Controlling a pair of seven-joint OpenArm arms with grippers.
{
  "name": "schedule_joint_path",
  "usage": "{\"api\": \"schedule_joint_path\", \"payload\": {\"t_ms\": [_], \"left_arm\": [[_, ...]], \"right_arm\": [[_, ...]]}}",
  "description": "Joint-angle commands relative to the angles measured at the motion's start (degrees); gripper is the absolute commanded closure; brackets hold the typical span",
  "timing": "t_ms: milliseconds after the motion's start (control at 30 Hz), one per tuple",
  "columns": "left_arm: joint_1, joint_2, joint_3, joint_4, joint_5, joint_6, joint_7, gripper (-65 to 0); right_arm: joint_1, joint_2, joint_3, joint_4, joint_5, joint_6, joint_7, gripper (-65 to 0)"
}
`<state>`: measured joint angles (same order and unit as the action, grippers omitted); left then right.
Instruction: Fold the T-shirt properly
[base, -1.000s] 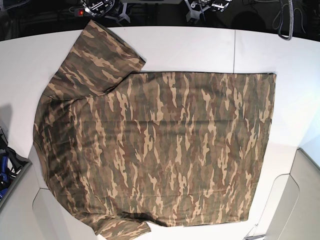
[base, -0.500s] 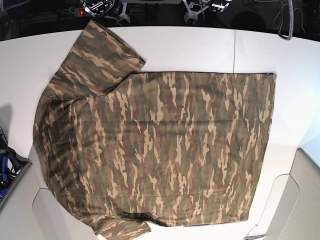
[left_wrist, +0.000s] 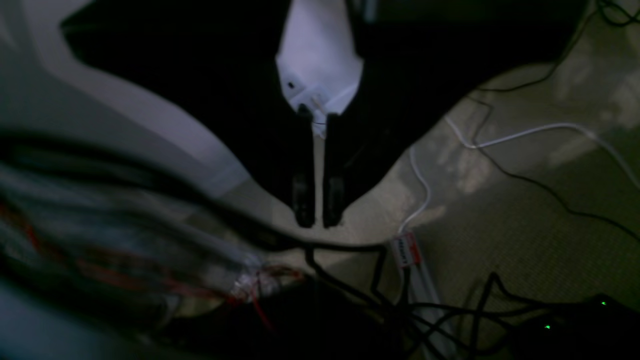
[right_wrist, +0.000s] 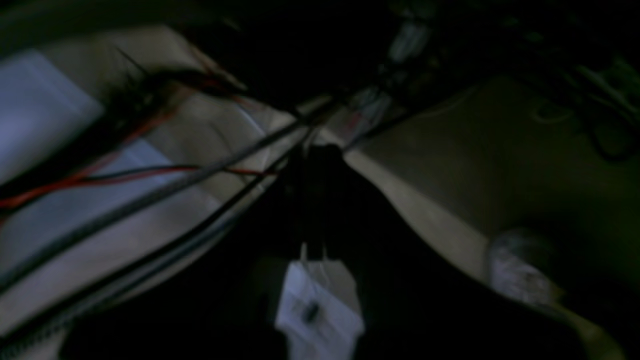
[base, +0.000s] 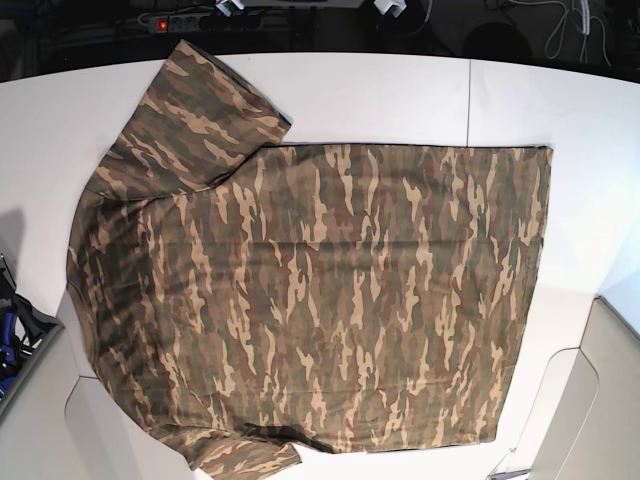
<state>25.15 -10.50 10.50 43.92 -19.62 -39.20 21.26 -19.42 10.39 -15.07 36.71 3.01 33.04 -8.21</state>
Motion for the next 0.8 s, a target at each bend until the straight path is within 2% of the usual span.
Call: {"api": "schedule_joint_path", "payload": {"t_ms": [0,167,367,467,533,600,700,767], "left_arm": [[2.69,-0.61,-0.63,2.97,-0.79,-0.80,0.28,-4.6],[11.61,-0.96,-7.63,16.39,-3.78,-0.80,3.56,-4.6],[20.24,-0.96,-19.47,34.32,-13.14,-0.80,11.85,-4.6],[23.37,-0.96,-25.49,42.42,-18.29,-0.80,16.13,-5.5],[24.85,-0.96,-29.57,47.63,-21.92,-0.80,18.64,-9.5],[25.90,-0.96,-33.33,52.09,-25.88,-0.80,21.20,-13.0],[26.82,-0.96,-39.06,57.61,-31.45,-0.80,25.22,-13.8],[26.93,-0.98,-42.93,59.93,-34.73,-0.80,27.30,-13.8]], "right_arm": [[-2.43,1.53,0.07,3.23,2.25,0.87,0.44,0.0],[-13.55,8.00,0.09,20.83,8.76,0.85,-1.57,0.0],[-25.40,13.79,1.36,46.01,16.44,0.85,-12.61,0.0],[-29.51,14.36,4.31,57.81,19.47,0.83,-15.89,0.0],[-31.23,14.34,7.02,64.96,21.05,0.83,-16.37,0.0],[-31.91,14.34,9.81,70.66,23.02,0.79,-16.55,0.0],[-31.39,13.99,14.34,76.89,26.14,0.13,-19.58,-0.2],[-31.21,12.50,18.16,79.62,28.06,-0.28,-21.11,-6.5]]}}
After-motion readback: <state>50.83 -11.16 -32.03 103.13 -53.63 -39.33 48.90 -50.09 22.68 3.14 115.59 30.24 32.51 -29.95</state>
